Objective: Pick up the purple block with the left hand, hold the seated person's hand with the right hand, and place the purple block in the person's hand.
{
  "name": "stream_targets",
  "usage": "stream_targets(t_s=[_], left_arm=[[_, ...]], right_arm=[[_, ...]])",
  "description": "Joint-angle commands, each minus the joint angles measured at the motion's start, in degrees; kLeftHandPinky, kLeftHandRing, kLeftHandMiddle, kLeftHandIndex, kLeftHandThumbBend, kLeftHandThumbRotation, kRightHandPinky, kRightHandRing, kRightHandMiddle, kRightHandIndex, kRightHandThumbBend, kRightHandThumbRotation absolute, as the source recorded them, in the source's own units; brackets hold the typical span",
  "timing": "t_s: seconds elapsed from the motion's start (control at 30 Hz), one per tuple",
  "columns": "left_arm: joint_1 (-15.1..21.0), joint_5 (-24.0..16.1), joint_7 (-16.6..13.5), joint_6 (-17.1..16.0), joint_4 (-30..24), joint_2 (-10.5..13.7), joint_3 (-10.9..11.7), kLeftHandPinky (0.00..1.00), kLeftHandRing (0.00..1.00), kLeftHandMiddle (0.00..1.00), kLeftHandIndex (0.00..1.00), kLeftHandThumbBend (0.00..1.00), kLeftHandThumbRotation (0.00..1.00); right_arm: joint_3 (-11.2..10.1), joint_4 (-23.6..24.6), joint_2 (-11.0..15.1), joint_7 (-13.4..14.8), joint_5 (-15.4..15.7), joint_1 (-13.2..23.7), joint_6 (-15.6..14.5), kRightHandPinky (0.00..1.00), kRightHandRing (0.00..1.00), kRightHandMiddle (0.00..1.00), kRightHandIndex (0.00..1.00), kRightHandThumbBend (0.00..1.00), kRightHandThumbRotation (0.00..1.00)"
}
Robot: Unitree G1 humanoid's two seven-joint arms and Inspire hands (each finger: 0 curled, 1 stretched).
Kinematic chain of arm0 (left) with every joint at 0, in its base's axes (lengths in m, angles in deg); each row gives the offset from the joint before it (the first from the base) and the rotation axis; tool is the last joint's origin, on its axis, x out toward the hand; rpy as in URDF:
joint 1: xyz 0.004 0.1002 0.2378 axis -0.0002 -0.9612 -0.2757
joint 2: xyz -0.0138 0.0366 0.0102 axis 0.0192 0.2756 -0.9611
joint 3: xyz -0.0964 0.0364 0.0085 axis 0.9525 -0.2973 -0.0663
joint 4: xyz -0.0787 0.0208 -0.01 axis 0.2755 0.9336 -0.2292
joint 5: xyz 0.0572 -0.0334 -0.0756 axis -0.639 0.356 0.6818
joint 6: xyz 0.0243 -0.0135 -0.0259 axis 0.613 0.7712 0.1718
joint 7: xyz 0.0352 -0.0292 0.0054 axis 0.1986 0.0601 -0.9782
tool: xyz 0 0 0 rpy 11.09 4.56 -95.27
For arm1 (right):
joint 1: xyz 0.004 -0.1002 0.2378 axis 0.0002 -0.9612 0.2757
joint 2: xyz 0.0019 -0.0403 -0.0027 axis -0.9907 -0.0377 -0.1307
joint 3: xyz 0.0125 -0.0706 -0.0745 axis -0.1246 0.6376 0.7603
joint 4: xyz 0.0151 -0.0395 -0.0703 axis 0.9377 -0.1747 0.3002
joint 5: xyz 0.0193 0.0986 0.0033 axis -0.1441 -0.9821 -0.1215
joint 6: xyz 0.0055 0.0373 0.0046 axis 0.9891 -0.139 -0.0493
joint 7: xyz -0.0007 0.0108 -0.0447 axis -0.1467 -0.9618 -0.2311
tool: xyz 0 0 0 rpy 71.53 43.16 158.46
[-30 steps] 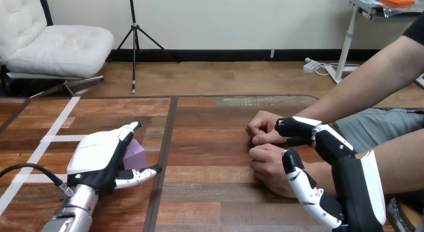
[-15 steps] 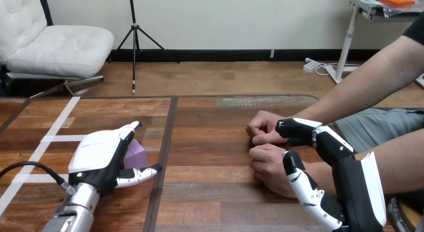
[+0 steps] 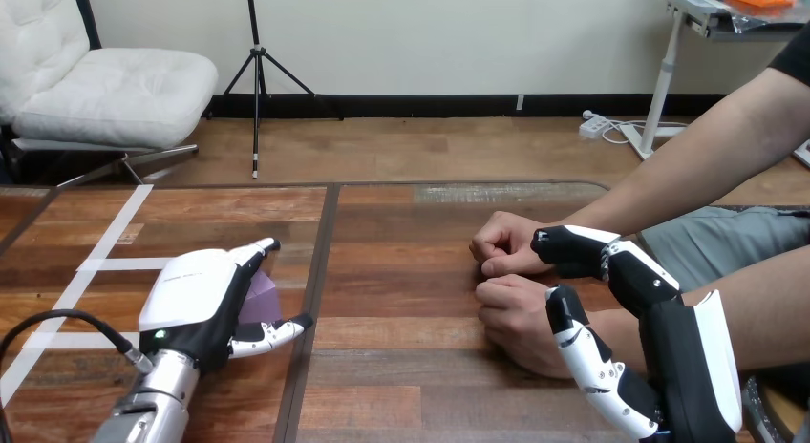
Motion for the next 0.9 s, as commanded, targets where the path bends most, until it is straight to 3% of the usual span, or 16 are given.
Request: stream_targets(t_s=[0.0,0.37,0.87], left_arm=[[4.4,1.1,-2.0,0.2,0.7,-0.4,0.9,0.66,0.73,0.78,0.81,0.57,0.35],[4.7,2.2,-2.5,0.0,1.6,-1.0,1.6,0.57,0.63,0.66,0.72,0.55,0.05],[5.1,2.7,-2.4,0.1,2.5,-1.1,1.2,0.48,0.51,0.55,0.62,0.55,0.0]], right_arm=[[-0.2,2.9,0.5,-0.2,0.2,1.6,0.0,0.65,0.69,0.7,0.69,0.34,0.55],[-0.2,2.9,0.6,-0.5,-0.2,1.7,-0.2,0.65,0.69,0.7,0.69,0.35,0.56],[-0.5,2.9,0.7,-0.7,0.1,1.8,-0.1,0.67,0.7,0.7,0.69,0.36,0.59]])
